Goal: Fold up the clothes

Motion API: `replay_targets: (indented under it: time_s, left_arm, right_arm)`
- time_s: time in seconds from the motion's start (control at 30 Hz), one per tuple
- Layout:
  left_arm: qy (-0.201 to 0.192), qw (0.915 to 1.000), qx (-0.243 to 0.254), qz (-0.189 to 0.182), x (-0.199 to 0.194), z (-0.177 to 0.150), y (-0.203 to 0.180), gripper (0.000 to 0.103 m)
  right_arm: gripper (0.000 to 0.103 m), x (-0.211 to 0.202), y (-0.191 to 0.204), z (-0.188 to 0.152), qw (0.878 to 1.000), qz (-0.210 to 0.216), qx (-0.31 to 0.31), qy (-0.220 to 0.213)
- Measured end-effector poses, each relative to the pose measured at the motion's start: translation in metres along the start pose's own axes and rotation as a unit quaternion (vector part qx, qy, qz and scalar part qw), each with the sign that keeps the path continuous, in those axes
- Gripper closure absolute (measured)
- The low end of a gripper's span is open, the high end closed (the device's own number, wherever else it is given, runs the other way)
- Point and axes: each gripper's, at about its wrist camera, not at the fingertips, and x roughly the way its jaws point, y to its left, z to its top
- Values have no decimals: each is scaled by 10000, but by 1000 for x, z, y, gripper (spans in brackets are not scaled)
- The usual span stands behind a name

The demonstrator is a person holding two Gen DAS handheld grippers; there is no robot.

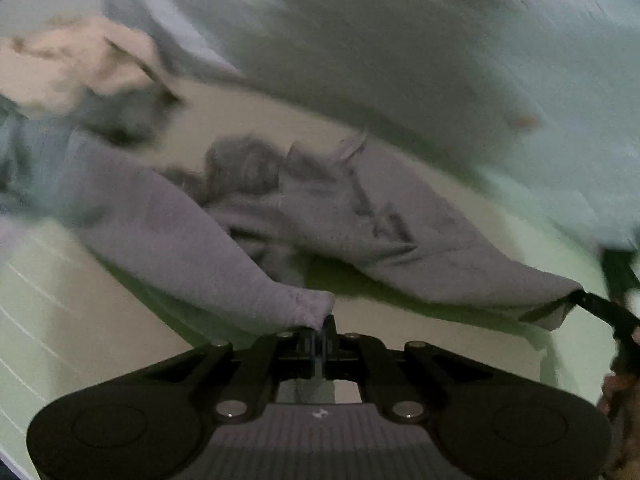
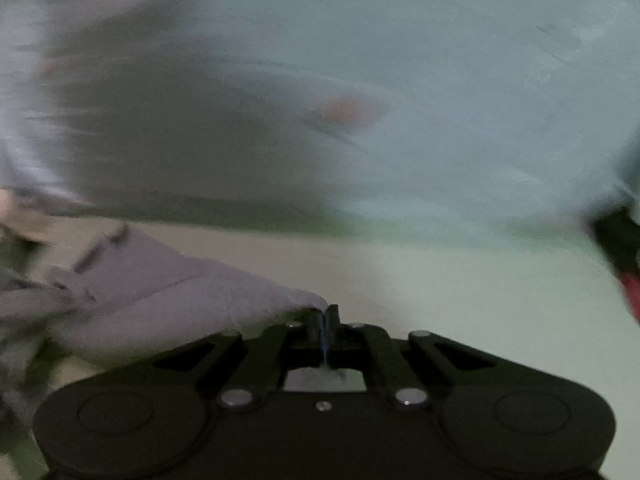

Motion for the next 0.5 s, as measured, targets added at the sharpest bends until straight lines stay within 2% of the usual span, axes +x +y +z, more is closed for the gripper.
replay_targets:
  time_s: [0.07, 0.17, 0.2, 0.23, 0.27, 0.3, 0.33, 0.4, 0.47, 0.5]
  left_arm:
    - [304, 9994, 43, -160, 5, -15, -18, 99]
    - [375, 9991, -127, -121, 3, -22, -31, 89]
    - [342, 9992, -200, -68, 1, -22, -31, 80]
    - [309, 9991, -273, -15, -1, -23, -32, 67]
    - [262, 9990, -357, 96, -1, -23, -32, 59]
    - [185, 9986, -445, 236, -4, -25, -29, 44]
    - [107, 9978, -533, 376, -8, -27, -26, 27]
    - [-39, 9954, -597, 748, -11, -28, -17, 12]
    - [-125, 9915, -663, 1116, -13, -29, -11, 9]
    - [-137, 9890, -699, 1299, -13, -29, -9, 8]
  right_arm:
    - [102, -10, -47, -17, 9989, -351, 252, 198]
    - [101, -25, -93, -30, 9964, -496, 533, 435]
    - [100, -29, -102, -33, 9961, -426, 603, 483]
    - [97, -33, -111, -36, 9959, -341, 663, 514]
    - [88, -37, -120, -39, 9956, -254, 722, 543]
    - [69, -40, -125, -42, 9957, -251, 713, 531]
    - [58, -44, -129, -44, 9959, -262, 692, 512]
    - [21, -48, -135, -47, 9968, -295, 591, 449]
    - [4, -51, -140, -52, 9977, -243, 512, 369]
    - [4, -52, -140, -53, 9982, -217, 465, 320]
